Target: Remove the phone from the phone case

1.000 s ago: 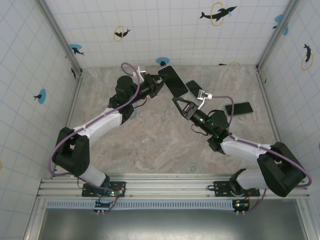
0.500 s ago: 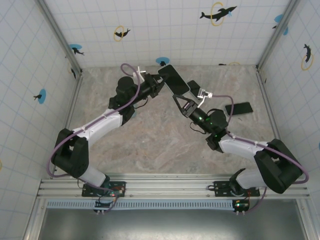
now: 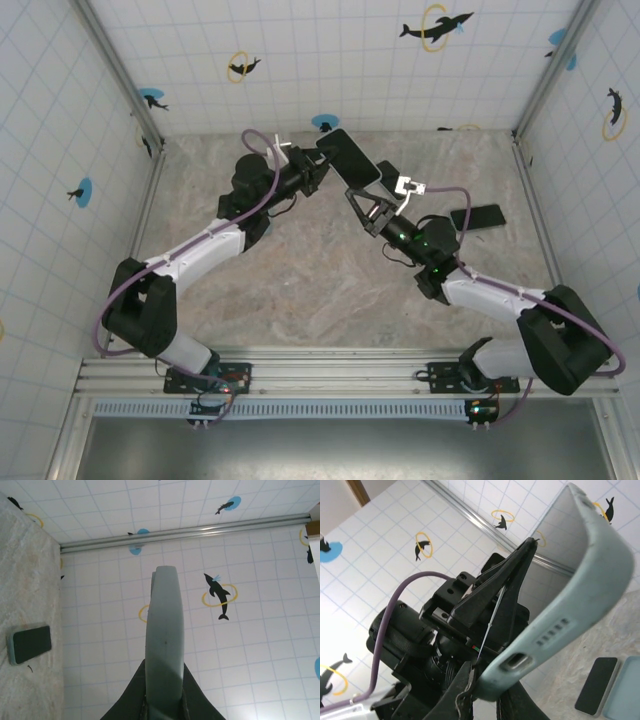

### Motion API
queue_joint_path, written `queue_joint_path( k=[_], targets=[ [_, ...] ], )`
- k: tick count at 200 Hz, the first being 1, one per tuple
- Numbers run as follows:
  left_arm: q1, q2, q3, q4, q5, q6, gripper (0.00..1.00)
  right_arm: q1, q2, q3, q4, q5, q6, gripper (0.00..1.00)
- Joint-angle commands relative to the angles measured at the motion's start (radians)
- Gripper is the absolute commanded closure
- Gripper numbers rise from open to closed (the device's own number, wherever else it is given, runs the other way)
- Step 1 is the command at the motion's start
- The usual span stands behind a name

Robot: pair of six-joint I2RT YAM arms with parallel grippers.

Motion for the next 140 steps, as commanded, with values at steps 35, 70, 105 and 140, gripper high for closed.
queue_joint_path(
  k=[35,70,105,140],
  targets=[
    [-0.019,-0.065,0.02,0.087,0.035,-0.108,1.0,-0.067,-0.016,0.062,-0.215,0.004,-0.189,0.93],
    [-0.022,-0.076,0.028,0.068,0.046,-0.082,1.0,-0.079,-0.006,0.083,-0.235,-0.016,-0.158,0.94],
    [-0.02,-0.085,0.028,0.045,0.048,-0.005,1.0,-0.078,0.0,0.085,-0.198,-0.048,-0.128,0.92],
    [-0.01,-0.089,0.067,-0.087,0.051,0.148,1.0,-0.097,-0.029,0.085,-0.235,-0.108,-0.136,0.76]
  ],
)
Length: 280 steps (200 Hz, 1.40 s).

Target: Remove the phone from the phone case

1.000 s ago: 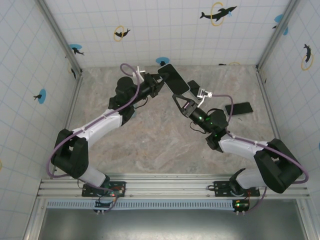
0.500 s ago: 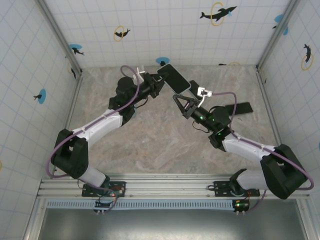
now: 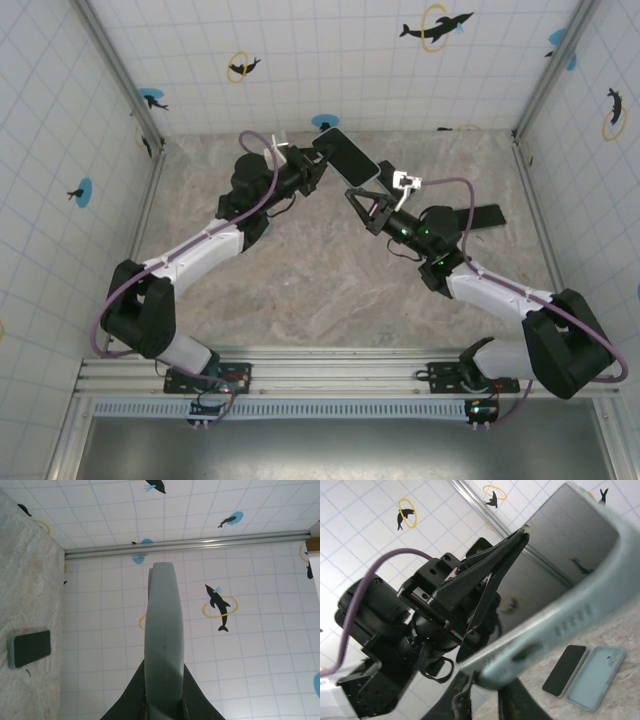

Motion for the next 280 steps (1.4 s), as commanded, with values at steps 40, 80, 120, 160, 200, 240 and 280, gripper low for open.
queue_joint_path(
  k=[40,80,120,160,200,240,280],
  targets=[
    [0.008,-0.078,0.065,-0.085,0.096,0.236,1.0,-0.083,-0.077,0.03,-0.182,-0.112,-0.062,0.62],
    [0.015,-0.072,0.088,-0.132,0.123,0.339,1.0,-0.159,-0.142,0.025,-0.282,-0.231,-0.096,0.51],
    [0.018,-0.098,0.063,-0.11,0.119,0.391,1.0,-0.237,-0.166,0.04,-0.328,-0.297,-0.115,0.49],
    [0.05,-0.09,0.056,-0.031,0.227,0.398,1.0,-0.257,-0.133,0.044,-0.246,-0.407,-0.076,0.49],
    [0.06,-0.072,0.104,-0.032,0.362,0.458,1.0,-0.258,-0.093,0.072,-0.202,-0.533,-0.099,0.49],
    [0.064,-0.051,0.118,0.013,0.479,0.493,1.0,-0.259,-0.048,0.117,-0.175,-0.66,-0.133,0.54],
    [0.074,-0.025,0.158,-0.011,0.58,0.546,1.0,-0.259,-0.037,0.183,-0.343,-0.784,-0.322,0.62]
  ],
)
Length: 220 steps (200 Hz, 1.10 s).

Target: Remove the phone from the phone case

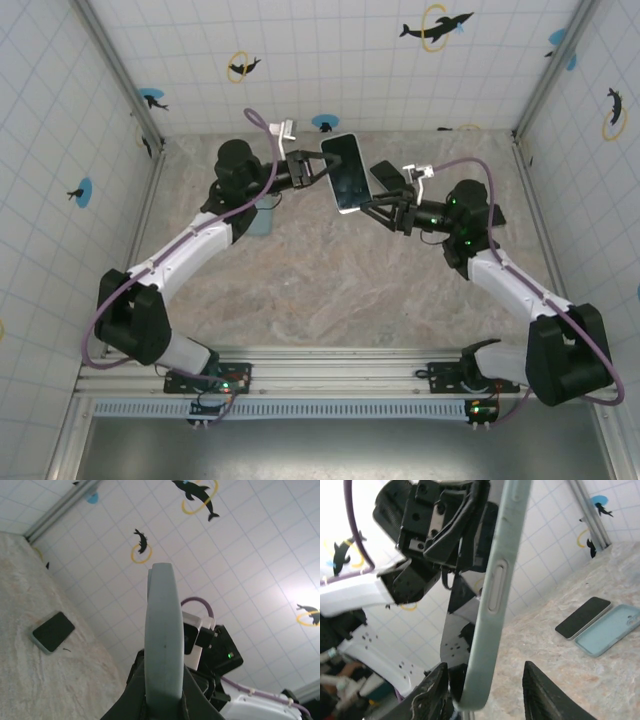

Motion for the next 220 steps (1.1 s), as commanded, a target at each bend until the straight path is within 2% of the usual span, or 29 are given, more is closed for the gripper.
queue_joint_path(
  k=[1,32,76,129,169,202,220],
  targets=[
    [0.015,0.004,0.061,0.06,0.103,0.063,1.0,-0.003,0.003,0.057,-0.074,-0.115,-0.14,0.62],
    [0.028,0.012,0.068,0.042,0.13,0.081,1.0,-0.005,0.017,0.083,-0.185,-0.174,-0.256,0.65],
    [0.029,0.034,0.092,0.041,0.171,0.079,1.0,-0.006,0.054,0.119,-0.2,-0.193,-0.281,0.71],
    [0.03,0.055,0.12,-0.018,0.189,0.136,1.0,-0.006,0.083,0.157,-0.213,-0.252,-0.297,0.72],
    [0.03,0.067,0.135,-0.017,0.2,0.145,1.0,-0.007,0.104,0.196,-0.338,-0.276,-0.392,0.79],
    [0.03,0.076,0.149,-0.033,0.205,0.138,1.0,-0.008,0.12,0.215,-0.363,-0.309,-0.426,0.83],
    [0.03,0.076,0.152,-0.033,0.223,0.129,1.0,-0.01,0.12,0.233,-0.447,-0.301,-0.518,0.84]
  ],
)
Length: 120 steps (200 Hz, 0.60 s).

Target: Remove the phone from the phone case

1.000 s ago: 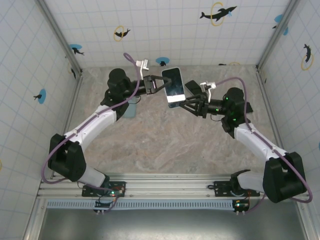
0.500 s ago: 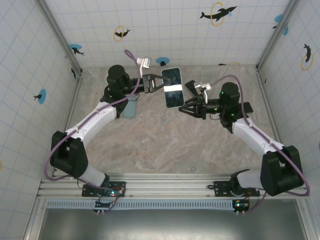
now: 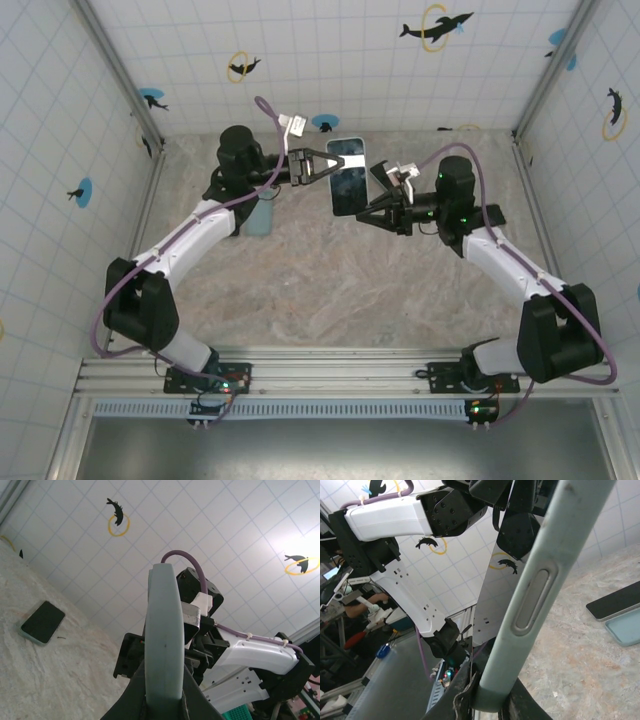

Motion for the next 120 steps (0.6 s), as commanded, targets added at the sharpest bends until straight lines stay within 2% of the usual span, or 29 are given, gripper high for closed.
queue_joint_path(
  k=[1,44,95,120],
  targets=[
    [0.0,0.003,0.052,0.025,0.033,0.004,1.0,-0.006,0.005,0.058,-0.103,-0.024,-0.134,0.84],
    [0.0,0.006,0.067,0.016,0.065,-0.02,1.0,-0.009,0.027,0.131,-0.396,0.04,-0.39,0.86],
    [0.0,0.01,0.082,0.029,0.097,-0.064,1.0,-0.011,0.022,0.157,-0.495,0.093,-0.5,0.89],
    [-0.001,0.015,0.091,0.027,0.11,-0.09,1.0,-0.005,0.019,0.194,-0.599,0.148,-0.595,0.89]
  ],
)
